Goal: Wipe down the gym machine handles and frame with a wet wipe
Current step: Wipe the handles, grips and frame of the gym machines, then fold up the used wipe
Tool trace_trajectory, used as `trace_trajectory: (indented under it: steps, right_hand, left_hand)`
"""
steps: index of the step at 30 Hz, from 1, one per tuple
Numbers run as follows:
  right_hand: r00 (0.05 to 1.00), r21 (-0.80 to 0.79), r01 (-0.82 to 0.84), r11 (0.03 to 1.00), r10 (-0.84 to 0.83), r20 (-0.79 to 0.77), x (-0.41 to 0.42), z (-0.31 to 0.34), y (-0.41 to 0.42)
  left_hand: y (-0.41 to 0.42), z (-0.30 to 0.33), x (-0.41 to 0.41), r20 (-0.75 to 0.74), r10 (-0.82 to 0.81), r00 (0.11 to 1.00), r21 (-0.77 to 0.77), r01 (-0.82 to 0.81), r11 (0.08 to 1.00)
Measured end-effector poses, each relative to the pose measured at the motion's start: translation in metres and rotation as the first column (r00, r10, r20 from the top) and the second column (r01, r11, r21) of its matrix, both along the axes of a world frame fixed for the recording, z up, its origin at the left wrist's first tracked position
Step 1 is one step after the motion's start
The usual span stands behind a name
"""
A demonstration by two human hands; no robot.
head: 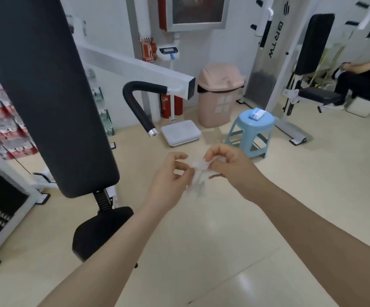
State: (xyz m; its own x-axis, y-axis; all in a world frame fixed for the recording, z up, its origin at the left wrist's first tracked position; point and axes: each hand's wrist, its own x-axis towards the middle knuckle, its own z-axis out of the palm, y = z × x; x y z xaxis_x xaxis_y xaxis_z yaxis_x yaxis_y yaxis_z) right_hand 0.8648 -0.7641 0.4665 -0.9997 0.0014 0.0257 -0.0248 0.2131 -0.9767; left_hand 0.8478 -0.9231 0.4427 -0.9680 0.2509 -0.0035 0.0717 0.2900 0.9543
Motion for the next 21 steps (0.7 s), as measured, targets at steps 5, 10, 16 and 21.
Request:
trace_trajectory:
  steps: [5,10,16,21]
  right_hand:
    - [0.979,-0.001,0.205,0.979,-0.205,-0.007,-0.058,-0.008,0.097]
    - [0.972,0.011,0.233,0.973,-0.232,-0.024,-0.153,-0.023,0.184]
    - [0.993,0.147,0.118,0.982,-0.118,-0.005,-0.304,-0.020,0.286]
    - [0.997,0.265,0.073,0.961,-0.076,0.003,-0.408,-0.038,0.345]
  left_hand:
    - [0.107,-0.013,-0.071,0.169,0.008,0.986,0.147,-0.033,0.989]
    - [0.212,-0.013,-0.176,0.174,-0.014,0.985,0.348,-0.048,0.936]
    - [0.308,0.005,-0.311,0.199,0.032,0.980,0.378,-0.107,0.920]
    - [0.361,-0.003,-0.402,0.209,0.026,0.978,0.261,-0.081,0.962]
